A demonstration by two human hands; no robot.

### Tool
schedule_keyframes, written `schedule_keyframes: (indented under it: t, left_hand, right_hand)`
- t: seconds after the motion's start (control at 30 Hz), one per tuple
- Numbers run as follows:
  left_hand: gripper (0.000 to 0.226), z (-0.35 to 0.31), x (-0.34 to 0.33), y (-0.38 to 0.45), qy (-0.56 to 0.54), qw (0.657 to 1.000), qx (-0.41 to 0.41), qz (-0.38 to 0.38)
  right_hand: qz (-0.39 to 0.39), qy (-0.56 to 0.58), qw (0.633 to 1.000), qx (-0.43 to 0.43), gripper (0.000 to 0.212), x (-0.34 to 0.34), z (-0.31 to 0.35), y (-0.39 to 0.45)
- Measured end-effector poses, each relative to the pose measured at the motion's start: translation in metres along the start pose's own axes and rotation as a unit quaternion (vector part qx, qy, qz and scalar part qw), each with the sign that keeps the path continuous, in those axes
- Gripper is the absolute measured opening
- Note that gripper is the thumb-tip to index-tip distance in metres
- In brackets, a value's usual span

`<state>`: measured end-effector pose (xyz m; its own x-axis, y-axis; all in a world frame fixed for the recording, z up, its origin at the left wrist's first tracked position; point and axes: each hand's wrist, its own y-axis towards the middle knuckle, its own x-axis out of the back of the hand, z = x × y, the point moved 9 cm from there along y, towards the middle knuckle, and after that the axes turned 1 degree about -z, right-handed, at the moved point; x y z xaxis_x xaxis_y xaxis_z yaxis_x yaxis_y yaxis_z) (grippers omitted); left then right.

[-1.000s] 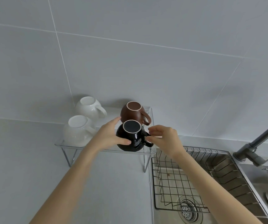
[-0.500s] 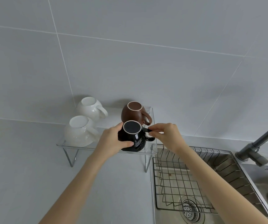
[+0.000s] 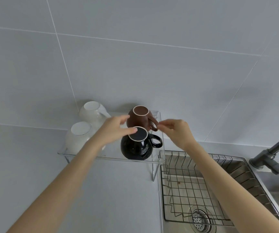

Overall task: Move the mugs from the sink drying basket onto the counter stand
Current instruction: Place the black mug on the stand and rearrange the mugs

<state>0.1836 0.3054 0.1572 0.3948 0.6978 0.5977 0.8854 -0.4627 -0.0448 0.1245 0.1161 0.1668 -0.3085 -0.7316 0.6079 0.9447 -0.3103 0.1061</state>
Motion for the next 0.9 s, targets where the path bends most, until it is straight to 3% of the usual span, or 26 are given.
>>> schedule_keyframes:
  t: [0.07, 0.2, 0.33, 0.4, 0.57, 0.9]
  left_hand:
    - [0.064, -0.012, 0.006, 0.021, 0.019, 0.999, -0.027, -0.003]
    - [0.074, -0.011, -0.002, 0.061, 0.007, 0.999, -0.005, 0.033]
    - [0.051, -0.003, -0.015, 0.079, -0.028, 0.998, -0.011, 0.051]
    - [0.054, 0.001, -0.014, 0.079, -0.043, 0.998, -0.022, 0.045]
    - [0.059, 0.005, -0.013, 0.081, -0.015, 1.000, -0.024, 0.012]
    - [0.040, 0.001, -0.006, 0.076, 0.089, 0.992, -0.006, -0.091]
  right_hand:
    - [-0.045, 0.008, 0.999, -0.016, 0.028, 0.009, 0.000, 0.017]
    - [-0.015, -0.025, 0.999, -0.019, 0.037, -0.012, 0.003, 0.036]
    - [-0.017, -0.035, 0.999, 0.008, 0.022, -0.028, -0.002, 0.038]
    - [-0.017, -0.026, 0.999, 0.017, 0.021, -0.027, -0.003, 0.038]
    - [-0.001, -0.028, 0.999, 0.035, 0.022, -0.021, -0.002, 0.051]
    - [0.021, -0.006, 0.999, 0.030, 0.024, -0.019, -0.009, 0.072]
